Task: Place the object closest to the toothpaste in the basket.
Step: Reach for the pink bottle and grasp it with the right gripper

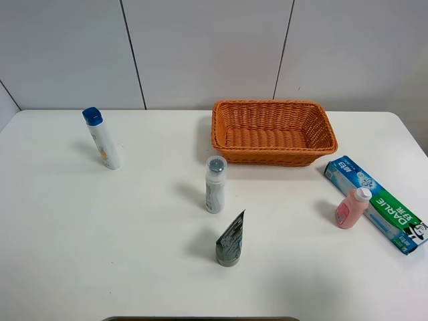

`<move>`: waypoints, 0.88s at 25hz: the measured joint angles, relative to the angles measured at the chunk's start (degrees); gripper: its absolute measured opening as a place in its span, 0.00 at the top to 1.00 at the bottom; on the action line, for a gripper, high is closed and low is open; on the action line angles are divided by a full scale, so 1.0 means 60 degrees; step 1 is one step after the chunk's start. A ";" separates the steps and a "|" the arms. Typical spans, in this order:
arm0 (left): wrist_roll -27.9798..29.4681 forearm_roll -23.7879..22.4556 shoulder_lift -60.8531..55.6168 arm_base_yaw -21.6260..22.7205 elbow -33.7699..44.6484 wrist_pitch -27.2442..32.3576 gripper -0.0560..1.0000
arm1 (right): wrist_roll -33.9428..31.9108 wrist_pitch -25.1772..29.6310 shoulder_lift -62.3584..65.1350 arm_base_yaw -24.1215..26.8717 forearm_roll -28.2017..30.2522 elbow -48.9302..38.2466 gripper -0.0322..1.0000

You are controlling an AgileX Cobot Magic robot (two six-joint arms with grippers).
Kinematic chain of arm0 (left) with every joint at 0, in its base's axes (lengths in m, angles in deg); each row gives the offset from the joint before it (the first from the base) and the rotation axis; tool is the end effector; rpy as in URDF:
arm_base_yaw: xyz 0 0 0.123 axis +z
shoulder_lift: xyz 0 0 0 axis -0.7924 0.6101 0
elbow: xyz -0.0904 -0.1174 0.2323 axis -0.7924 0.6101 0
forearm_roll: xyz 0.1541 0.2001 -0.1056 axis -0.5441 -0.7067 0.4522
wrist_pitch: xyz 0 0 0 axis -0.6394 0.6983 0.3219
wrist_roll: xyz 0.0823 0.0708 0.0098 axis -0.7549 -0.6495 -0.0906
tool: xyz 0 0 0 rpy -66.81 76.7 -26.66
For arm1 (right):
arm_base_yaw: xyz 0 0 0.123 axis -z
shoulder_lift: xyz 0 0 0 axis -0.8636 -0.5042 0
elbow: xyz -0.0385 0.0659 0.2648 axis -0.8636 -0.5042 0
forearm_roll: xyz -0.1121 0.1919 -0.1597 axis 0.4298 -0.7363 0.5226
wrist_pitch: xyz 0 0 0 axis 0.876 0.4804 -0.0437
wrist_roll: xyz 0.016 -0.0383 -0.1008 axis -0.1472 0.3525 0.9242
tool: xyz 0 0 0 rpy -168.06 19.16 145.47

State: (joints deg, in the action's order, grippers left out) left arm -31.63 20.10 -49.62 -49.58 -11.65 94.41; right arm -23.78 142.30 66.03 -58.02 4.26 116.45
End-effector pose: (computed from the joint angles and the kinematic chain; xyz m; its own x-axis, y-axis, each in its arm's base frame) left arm 0.0388 0.0036 0.2835 -0.4389 -0.0036 -0.8985 -0.0558 0.9982 0.0233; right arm 0.0387 -0.0034 0.2795 -0.4627 -0.0048 -0.8865 0.0390 0.9989 -0.0258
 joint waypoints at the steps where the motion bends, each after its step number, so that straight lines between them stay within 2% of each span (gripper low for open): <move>1: 0.0000 0.0000 0.0000 0.0000 0.0000 0.0000 0.06 | 0.0000 0.0000 0.0000 0.0000 0.0000 0.0000 0.28; 18: 0.0000 0.0018 0.0000 0.0000 0.0000 0.0000 0.06 | 0.0000 -0.0107 -0.0038 0.0000 -0.0118 0.0000 0.28; 22: 0.0000 0.0010 0.0000 0.0000 0.0000 0.0000 0.06 | 0.0000 -0.0084 -0.1030 0.0000 -0.0359 0.0306 0.28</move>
State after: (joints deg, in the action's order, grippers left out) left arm -31.63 20.15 -49.62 -49.58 -11.65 94.41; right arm -23.78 141.79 59.85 -58.02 2.11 118.28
